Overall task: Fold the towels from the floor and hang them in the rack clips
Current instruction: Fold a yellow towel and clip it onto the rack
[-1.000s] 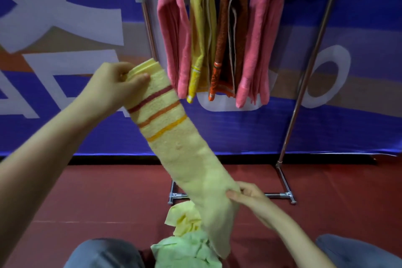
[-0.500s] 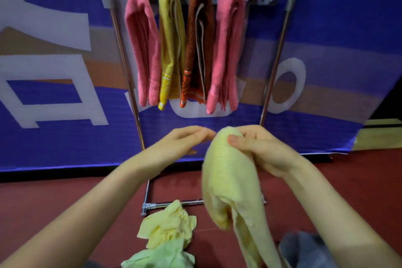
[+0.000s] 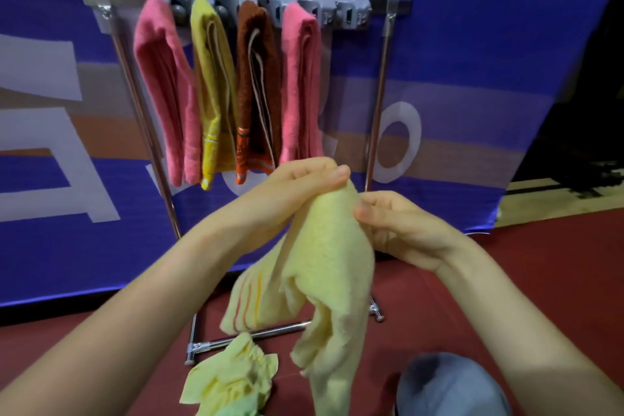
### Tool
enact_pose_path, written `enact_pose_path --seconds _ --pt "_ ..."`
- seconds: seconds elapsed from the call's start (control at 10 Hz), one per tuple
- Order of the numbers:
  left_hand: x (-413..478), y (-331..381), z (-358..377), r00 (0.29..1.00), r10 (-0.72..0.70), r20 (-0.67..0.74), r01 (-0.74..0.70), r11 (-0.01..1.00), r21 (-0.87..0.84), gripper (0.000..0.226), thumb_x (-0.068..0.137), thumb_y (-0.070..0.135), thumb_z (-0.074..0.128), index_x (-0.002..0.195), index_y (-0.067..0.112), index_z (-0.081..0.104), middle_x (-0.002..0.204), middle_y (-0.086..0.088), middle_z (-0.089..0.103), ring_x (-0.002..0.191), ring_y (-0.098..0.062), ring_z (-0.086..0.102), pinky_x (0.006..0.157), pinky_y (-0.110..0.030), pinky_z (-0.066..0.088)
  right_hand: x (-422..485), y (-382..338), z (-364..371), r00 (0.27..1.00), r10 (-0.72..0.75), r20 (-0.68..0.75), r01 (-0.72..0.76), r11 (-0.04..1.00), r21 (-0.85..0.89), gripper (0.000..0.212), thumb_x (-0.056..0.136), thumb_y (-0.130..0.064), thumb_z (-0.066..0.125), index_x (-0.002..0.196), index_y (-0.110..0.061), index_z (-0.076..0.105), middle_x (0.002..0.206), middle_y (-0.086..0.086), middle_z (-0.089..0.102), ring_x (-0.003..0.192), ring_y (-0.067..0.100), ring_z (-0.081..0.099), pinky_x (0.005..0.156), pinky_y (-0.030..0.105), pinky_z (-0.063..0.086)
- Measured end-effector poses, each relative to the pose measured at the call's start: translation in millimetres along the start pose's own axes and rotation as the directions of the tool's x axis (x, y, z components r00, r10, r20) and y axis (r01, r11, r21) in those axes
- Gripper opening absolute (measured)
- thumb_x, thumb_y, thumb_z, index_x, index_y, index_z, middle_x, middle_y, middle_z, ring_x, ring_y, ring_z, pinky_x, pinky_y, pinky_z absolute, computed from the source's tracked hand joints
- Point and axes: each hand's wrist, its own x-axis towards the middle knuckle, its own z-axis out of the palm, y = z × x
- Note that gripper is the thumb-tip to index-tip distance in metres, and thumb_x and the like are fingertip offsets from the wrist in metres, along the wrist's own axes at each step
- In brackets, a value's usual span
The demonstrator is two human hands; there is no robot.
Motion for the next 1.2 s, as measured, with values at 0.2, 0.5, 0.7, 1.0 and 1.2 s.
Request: enact_pose_path --seconds 0.2,0.5,0.7,1.0,1.2 --pt "13 2 -18 0.979 -0.153 -0.137 0.155 0.988 0.0 0.02 0.084 0.039 0.054 0.092 0.021 0.058 0.093 0.0 0.06 0.083 -0.014 0.057 0.069 -0.027 0.045 4 5 -4 0.994 -0.058 -0.094 0.07 0.989 0.129 0.041 0.055 -0.048 0.077 0.085 -0.02 0.073 0.075 -0.006 0.072 0.069 0.005 0.067 0.06 0.017 0.052" --pt "45 38 -17 0.963 -0.26 0.072 0.258 0.965 0.038 0.052 0.081 0.043 0.042 0.119 0.01 0.055 0.109 -0.012 0.062 0.089 -0.015 0.061 0.072 -0.019 0.052 25 -43 -28 0.982 -0.141 -0.127 0.153 0.983 0.097 0.048 0.061 -0.041 0.072 0.099 -0.013 0.07 0.088 0.0 0.073 0.08 0.009 0.068 0.069 0.019 0.054" --pt "79 67 -15 0.981 -0.178 0.078 0.175 0.984 0.044 0.039 0.081 0.046 0.057 0.069 0.012 0.073 0.083 -0.013 0.07 0.074 -0.018 0.065 0.067 -0.031 0.048 34 -75 -55 0.957 -0.169 -0.236 0.182 0.983 0.033 0.026 0.062 -0.036 0.062 0.077 -0.019 0.076 0.073 -0.003 0.073 0.069 0.005 0.068 0.061 0.017 0.053" --pt "163 85 -36 0.99 -0.109 -0.09 0.093 0.982 -0.167 0.044 0.092 0.05 0.03 0.083 0.014 0.053 0.077 -0.003 0.055 0.071 -0.015 0.054 0.068 -0.025 0.042 82 -114 -103 0.902 -0.108 -0.418 0.134 0.99 0.033 0.04 0.088 -0.037 0.049 0.118 -0.012 0.06 0.124 0.012 0.06 0.113 0.022 0.055 0.106 0.038 0.037" --pt "211 70 -54 0.97 -0.083 -0.227 -0.001 0.938 -0.346 0.054 0.093 0.048 0.033 0.073 0.007 0.061 0.061 -0.007 0.067 0.062 -0.019 0.062 0.063 -0.027 0.051 118 -126 -140 0.871 -0.05 -0.488 0.051 0.999 -0.012 0.032 0.088 -0.036 0.051 0.102 -0.011 0.065 0.096 0.006 0.062 0.099 0.023 0.053 0.103 0.042 0.036"
